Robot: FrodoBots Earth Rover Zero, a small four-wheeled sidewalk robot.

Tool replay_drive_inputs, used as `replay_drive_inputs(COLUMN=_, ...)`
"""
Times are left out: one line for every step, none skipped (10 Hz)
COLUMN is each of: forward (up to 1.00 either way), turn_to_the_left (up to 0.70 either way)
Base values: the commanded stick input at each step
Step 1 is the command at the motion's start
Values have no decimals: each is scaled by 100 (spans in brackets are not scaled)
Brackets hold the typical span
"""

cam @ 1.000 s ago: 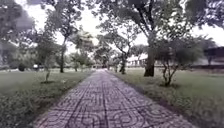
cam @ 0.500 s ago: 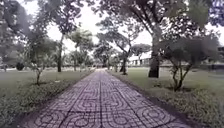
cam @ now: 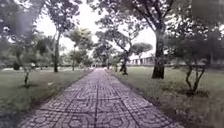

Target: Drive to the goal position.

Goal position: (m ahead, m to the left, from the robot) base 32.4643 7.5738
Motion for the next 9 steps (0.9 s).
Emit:
replay_drive_inputs(forward=100, turn_to_the_left=0)
replay_drive_inputs(forward=100, turn_to_the_left=0)
replay_drive_inputs(forward=100, turn_to_the_left=0)
replay_drive_inputs(forward=100, turn_to_the_left=0)
replay_drive_inputs(forward=100, turn_to_the_left=0)
replay_drive_inputs(forward=100, turn_to_the_left=8)
replay_drive_inputs(forward=100, turn_to_the_left=22)
replay_drive_inputs(forward=100, turn_to_the_left=1)
replay_drive_inputs(forward=100, turn_to_the_left=27)
